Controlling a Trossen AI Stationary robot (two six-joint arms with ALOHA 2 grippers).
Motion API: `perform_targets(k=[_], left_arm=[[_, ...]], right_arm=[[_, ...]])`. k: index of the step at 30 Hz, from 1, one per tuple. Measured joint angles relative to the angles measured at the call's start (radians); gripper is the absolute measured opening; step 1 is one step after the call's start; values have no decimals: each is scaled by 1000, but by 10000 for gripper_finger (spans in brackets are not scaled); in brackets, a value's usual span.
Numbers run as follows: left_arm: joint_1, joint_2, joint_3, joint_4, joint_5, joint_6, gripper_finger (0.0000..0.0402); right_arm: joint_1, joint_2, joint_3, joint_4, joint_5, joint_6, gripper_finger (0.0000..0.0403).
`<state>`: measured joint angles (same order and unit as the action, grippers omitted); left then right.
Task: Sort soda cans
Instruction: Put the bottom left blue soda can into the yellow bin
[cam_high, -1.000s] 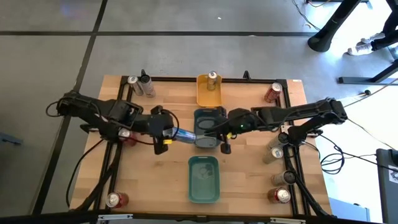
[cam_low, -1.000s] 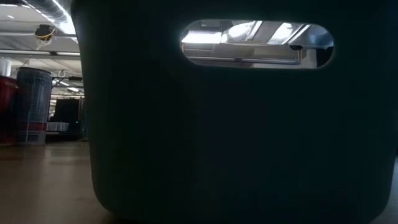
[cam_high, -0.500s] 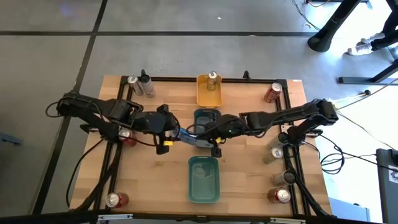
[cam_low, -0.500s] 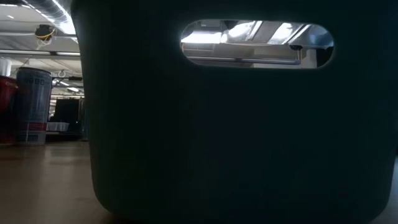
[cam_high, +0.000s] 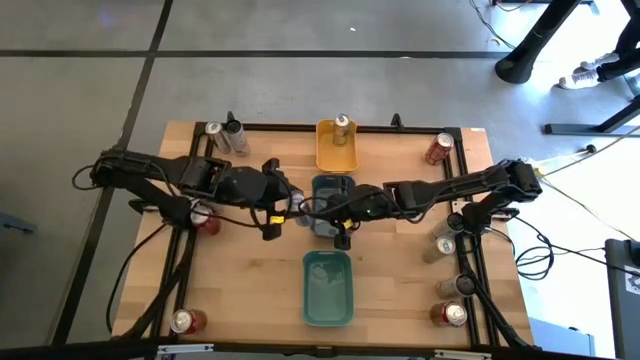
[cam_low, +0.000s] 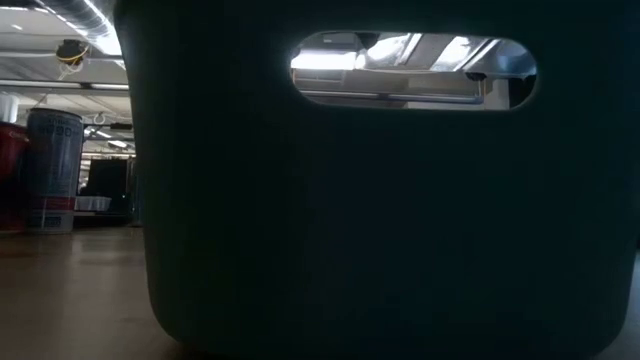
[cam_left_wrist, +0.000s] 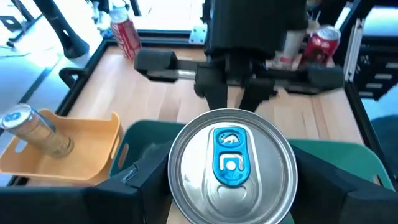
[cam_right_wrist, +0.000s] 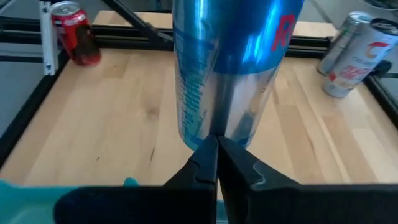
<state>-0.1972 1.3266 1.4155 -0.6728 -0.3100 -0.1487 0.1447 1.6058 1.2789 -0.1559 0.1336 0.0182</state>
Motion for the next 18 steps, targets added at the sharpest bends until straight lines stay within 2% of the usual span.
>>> perform_targets(k=[8, 18], left_arm=[[49, 26, -1, 32, 7, 34, 234], [212, 32, -1, 79, -19, 78, 234]], right_arm=[[-1, -19, 0, -69, 21, 15, 9], [0, -239, 4, -403, 5, 147, 10]])
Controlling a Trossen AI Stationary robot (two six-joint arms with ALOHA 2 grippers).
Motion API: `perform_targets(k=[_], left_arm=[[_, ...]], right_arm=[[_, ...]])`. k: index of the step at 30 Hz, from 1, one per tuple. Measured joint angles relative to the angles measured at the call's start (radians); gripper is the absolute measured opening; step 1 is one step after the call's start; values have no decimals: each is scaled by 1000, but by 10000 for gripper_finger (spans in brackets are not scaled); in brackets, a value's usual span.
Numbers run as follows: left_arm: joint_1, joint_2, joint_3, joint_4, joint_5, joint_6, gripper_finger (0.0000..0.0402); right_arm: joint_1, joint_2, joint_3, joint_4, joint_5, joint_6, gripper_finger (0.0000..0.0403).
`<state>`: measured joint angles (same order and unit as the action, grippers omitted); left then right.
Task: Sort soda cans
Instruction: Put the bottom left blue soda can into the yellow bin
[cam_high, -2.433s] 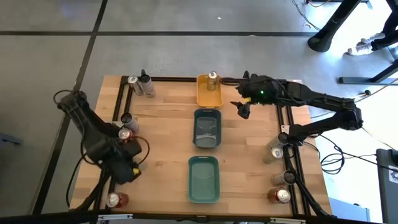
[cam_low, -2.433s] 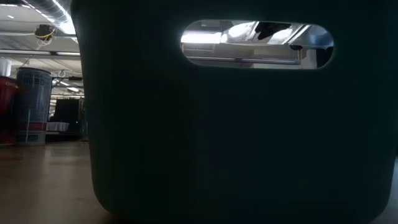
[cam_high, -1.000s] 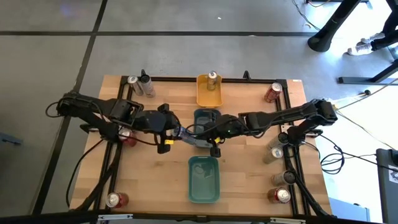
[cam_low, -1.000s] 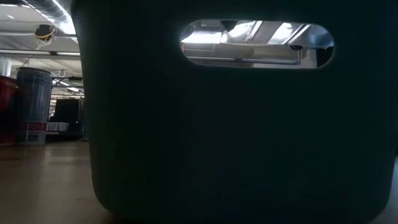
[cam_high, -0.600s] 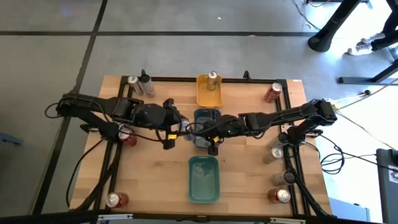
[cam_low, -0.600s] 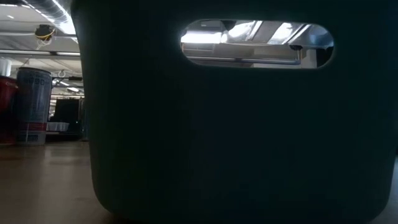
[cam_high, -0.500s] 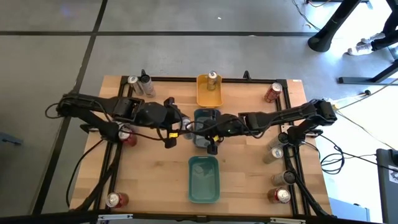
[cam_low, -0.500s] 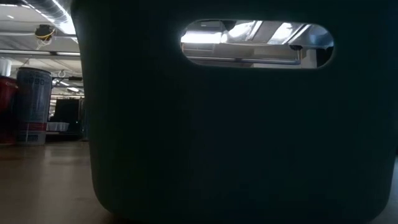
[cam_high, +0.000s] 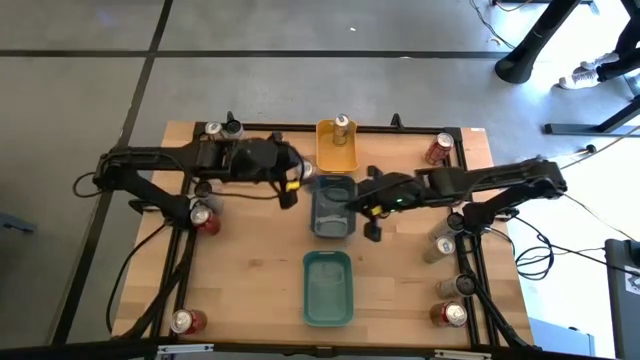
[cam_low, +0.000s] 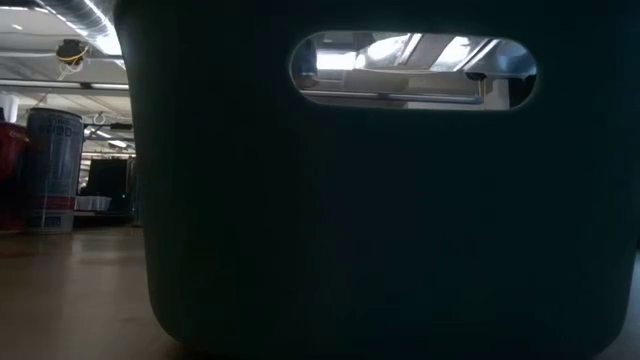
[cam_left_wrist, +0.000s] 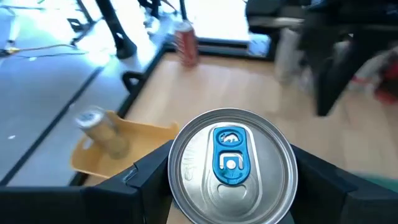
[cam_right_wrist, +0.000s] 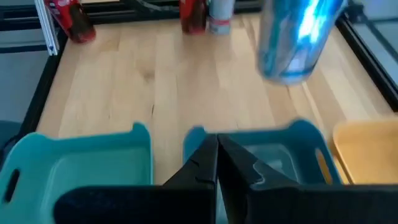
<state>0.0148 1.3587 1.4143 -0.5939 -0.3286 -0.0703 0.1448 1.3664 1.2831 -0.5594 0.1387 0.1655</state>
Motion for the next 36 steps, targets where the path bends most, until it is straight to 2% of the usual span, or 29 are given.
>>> perform_targets(k=[5, 12, 18, 23, 29, 36], left_arm=[[88, 42, 0, 52, -1, 93, 234], [203, 177, 0, 159, 9, 154, 234], [313, 302, 0, 281, 133, 157, 234], [402, 388, -1, 354, 169, 156, 234], [463, 449, -1, 393, 170, 150, 234], [507, 465, -1, 446, 182, 148, 234]], right_arm=[[0, -70, 0, -115, 5, 36, 10], [13, -97, 0, -119, 12, 1, 10], [28, -88, 0, -128, 29, -16, 10], [32, -88, -1, -131, 49, -17, 10], [32, -88, -1, -132, 63, -17, 10], [32, -88, -1, -127, 95, -18, 10]])
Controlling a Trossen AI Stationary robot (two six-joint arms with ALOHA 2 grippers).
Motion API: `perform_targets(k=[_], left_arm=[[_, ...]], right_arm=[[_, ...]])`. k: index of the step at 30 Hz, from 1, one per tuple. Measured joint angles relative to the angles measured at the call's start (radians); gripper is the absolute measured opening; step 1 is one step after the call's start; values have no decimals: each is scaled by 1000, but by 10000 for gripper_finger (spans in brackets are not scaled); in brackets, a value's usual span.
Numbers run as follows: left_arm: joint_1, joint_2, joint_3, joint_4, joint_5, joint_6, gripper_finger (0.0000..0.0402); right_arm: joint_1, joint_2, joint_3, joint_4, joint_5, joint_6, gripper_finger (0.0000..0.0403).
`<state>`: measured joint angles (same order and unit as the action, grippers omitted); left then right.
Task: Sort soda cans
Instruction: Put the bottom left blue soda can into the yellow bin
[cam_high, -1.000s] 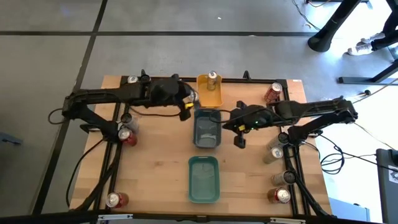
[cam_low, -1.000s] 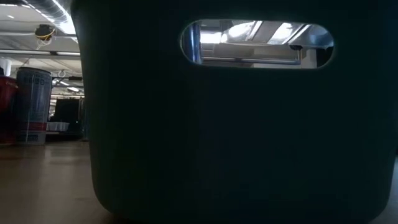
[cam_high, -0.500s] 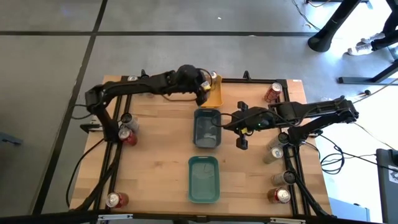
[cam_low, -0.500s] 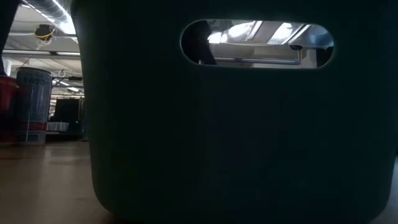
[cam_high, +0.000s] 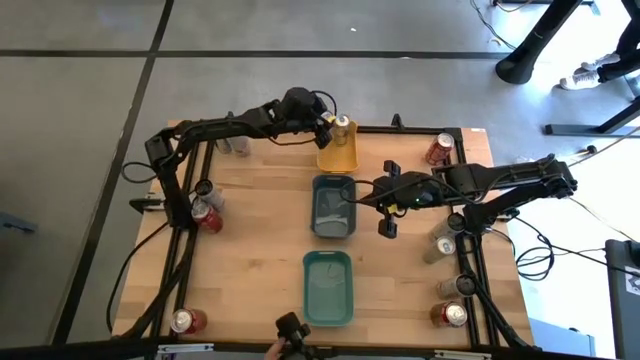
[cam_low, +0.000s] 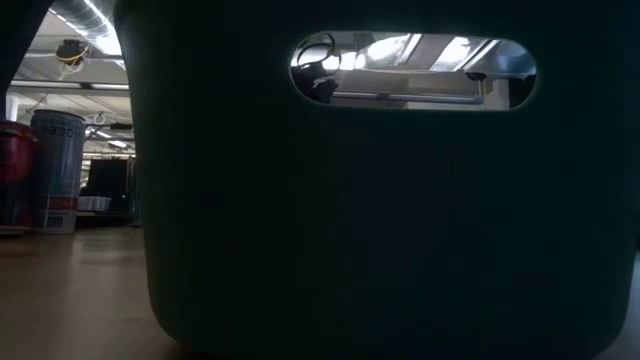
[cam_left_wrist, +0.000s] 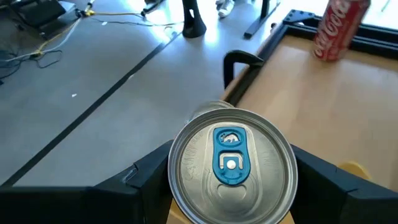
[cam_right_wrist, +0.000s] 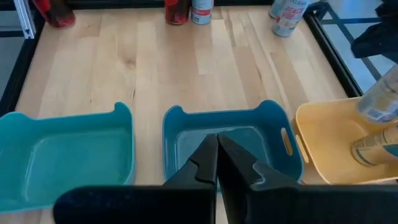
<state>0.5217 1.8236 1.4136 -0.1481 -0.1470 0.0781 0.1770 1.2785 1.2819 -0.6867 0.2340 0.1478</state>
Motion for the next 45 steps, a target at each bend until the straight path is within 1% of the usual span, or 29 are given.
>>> perform_targets(k=[5, 7, 11, 17, 24, 26, 32, 42, 45], left_arm=[[24, 2, 0, 11, 7, 12, 234], [33, 7, -14, 46, 11, 16, 234], [54, 9, -39, 93, 56, 17, 234], [72, 10, -96, 123, 64, 27, 234], [78, 10, -155, 224, 61, 41, 234], [78, 10, -167, 230, 62, 55, 234], [96, 11, -173, 207, 66, 49, 234], [99, -7, -173, 14, 56, 37, 234], [99, -18, -173, -2, 31, 44, 234]], right_arm=[[-1, 0, 0, 7, 2, 0, 10], [-1, 0, 0, 7, 2, 0, 10], [-1, 0, -1, 13, 2, 2, 10], [0, 0, -1, 17, 2, 2, 10], [0, 0, -1, 36, 2, -12, 10], [0, 0, -1, 35, 2, -14, 10], [0, 0, -1, 35, 2, -24, 10], [-1, 0, -1, 35, 2, -29, 10], [-1, 0, -1, 35, 2, -47, 10]])
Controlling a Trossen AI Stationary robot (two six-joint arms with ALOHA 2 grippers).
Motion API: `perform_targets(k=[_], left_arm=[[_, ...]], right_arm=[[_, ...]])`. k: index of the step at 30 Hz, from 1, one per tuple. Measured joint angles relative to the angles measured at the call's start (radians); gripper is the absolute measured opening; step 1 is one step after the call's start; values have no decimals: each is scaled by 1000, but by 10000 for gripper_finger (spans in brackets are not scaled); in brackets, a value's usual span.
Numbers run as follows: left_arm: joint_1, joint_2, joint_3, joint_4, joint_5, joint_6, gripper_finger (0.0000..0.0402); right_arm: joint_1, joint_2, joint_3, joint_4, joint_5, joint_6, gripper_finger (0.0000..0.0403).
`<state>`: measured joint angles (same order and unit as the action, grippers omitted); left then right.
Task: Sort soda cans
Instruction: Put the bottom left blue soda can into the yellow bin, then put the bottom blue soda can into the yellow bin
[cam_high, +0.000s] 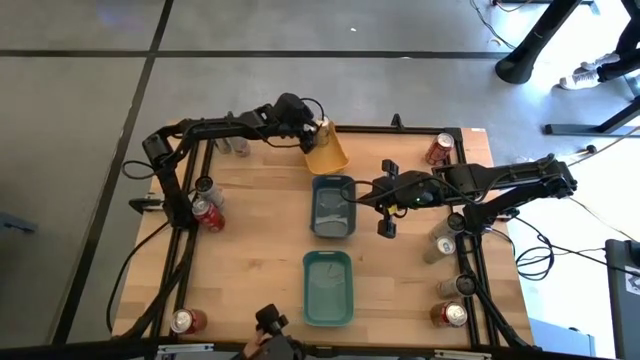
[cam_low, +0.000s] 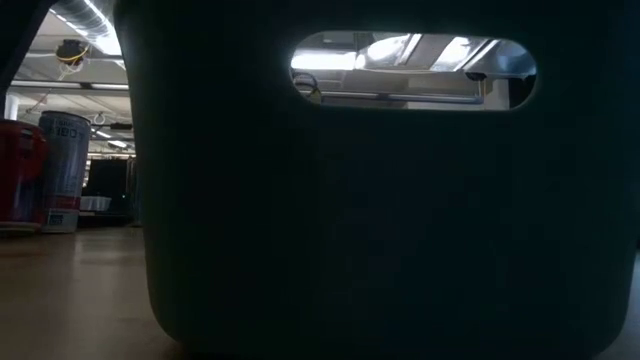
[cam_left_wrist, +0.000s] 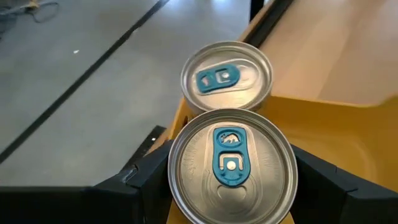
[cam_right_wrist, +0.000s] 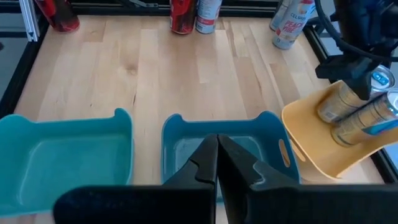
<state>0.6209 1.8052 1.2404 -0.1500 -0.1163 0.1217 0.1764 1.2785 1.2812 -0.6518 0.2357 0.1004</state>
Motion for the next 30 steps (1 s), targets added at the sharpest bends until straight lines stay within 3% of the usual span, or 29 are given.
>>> perform_targets(k=[11, 21, 30], left_arm=[[8, 19, 0, -12, -9, 34, 237], [18, 18, 1, -7, -12, -6, 302], [2, -113, 1, -84, -11, 10, 309]], right_arm=[[0, 0, 0, 6, 0, -2, 10], [0, 0, 0, 4, 0, 5, 10], [0, 0, 0, -6, -3, 5, 10]])
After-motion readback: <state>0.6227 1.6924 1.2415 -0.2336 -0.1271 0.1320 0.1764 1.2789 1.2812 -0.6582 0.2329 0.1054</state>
